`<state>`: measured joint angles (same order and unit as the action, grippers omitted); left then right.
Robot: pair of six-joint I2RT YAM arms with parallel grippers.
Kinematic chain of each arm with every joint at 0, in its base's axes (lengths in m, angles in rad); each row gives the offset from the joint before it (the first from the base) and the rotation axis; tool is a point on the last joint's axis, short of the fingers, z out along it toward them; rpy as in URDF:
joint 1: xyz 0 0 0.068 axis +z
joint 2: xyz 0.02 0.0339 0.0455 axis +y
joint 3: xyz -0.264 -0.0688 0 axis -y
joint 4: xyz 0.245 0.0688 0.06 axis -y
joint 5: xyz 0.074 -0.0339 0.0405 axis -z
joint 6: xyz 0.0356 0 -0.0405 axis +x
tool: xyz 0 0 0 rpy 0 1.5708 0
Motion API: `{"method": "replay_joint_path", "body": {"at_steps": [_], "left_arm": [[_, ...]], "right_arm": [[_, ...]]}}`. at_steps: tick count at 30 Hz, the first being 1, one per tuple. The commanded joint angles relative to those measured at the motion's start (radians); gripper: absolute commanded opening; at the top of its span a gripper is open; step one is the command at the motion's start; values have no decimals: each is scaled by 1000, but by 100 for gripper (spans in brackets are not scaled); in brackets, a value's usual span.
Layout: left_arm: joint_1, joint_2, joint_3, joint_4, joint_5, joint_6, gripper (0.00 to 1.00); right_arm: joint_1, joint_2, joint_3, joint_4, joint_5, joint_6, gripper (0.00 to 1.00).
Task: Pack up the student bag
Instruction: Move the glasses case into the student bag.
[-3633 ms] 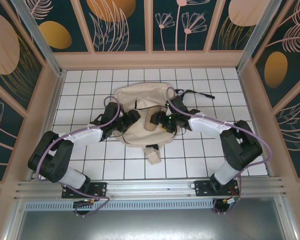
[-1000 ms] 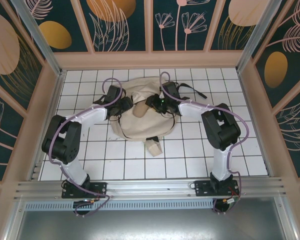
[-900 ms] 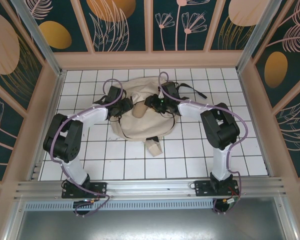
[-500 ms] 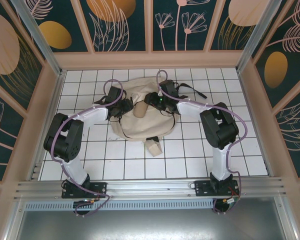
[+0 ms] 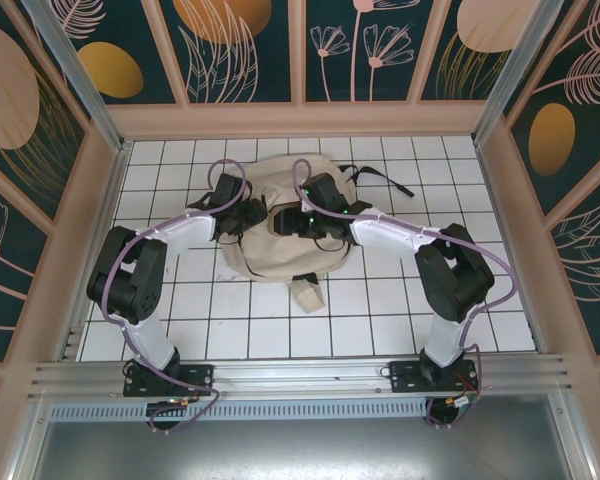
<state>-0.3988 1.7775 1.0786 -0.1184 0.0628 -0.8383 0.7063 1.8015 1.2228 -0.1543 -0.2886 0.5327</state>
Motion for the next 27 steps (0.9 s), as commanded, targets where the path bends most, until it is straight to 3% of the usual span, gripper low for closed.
{"method": "replay_joint_path", "body": {"at_steps": [1,6,11,19,27], "left_arm": [[-3,-12,-26,-7,40,19,51],[-3,-12,-25,-5,42,19,50],[-3,-14,-26,-8,46,20,50],[-3,-25,-43,-6,57,18,47],[-3,-57,-71,-5,75,24,45]], "right_arm": [[9,24,0,-85,17,-50,65],[36,85,67,-156,100,-98,56],[37,133,103,-172,144,-128,55],[21,156,156,-126,317,-82,56],[-7,183,199,-23,314,-19,56]]}}
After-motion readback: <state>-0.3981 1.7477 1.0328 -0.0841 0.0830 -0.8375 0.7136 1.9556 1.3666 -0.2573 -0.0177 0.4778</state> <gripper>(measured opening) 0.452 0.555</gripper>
